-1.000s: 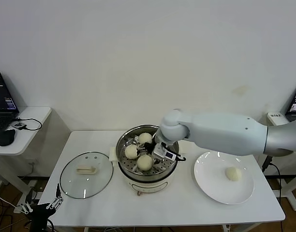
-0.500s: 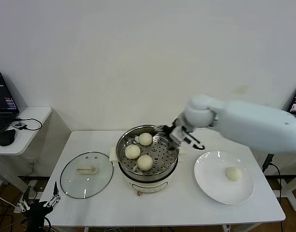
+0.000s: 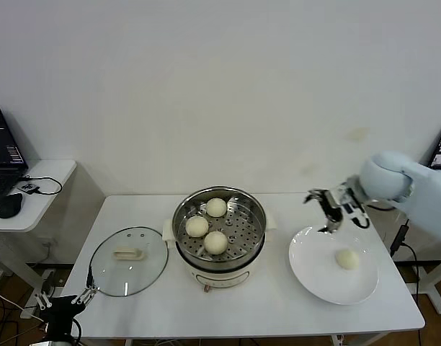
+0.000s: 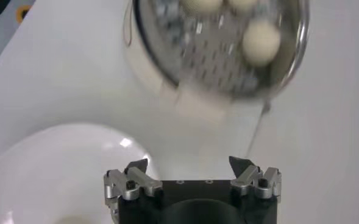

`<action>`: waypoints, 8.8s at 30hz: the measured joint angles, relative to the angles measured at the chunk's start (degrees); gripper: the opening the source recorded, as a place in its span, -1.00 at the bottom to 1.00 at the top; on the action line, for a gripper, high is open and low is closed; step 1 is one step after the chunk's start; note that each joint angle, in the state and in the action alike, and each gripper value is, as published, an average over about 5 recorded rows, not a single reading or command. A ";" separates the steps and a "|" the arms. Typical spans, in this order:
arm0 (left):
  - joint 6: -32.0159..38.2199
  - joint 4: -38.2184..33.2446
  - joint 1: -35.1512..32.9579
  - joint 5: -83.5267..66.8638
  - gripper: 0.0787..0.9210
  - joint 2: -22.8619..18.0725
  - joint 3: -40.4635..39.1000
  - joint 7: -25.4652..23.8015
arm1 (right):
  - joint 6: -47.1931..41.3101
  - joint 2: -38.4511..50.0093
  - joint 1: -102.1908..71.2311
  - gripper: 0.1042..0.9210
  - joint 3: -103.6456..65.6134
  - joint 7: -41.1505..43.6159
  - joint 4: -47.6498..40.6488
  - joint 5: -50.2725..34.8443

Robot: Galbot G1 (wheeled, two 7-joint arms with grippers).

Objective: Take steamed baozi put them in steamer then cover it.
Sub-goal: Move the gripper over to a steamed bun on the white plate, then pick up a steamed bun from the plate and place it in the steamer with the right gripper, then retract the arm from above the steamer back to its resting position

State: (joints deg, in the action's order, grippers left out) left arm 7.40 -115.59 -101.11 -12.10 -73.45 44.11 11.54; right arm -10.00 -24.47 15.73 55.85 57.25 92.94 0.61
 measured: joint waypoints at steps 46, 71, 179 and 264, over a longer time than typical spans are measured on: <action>0.04 0.11 -1.47 0.03 0.77 -0.53 1.91 -0.01 | -0.44 -5.39 -37.21 0.61 -29.58 -3.33 -18.02 17.09; 0.09 -1.14 -1.87 0.06 0.77 -0.79 1.94 0.09 | -1.07 -4.99 -33.85 0.11 -28.68 -1.39 -16.22 15.47; -1.92 4.63 4.07 8.15 0.77 0.92 -1.65 3.31 | 9.45 -23.80 -69.32 0.76 -71.55 -45.87 13.44 -18.72; 6.04 45.20 38.70 80.71 0.49 10.24 -15.66 4.22 | 37.95 -54.52 -109.00 0.76 -111.08 -51.59 10.06 -9.19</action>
State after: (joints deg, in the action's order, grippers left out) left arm 13.44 -70.39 -62.41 68.60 -63.21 28.45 15.76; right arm 27.94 -79.00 -93.27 -55.23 5.66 103.00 -8.58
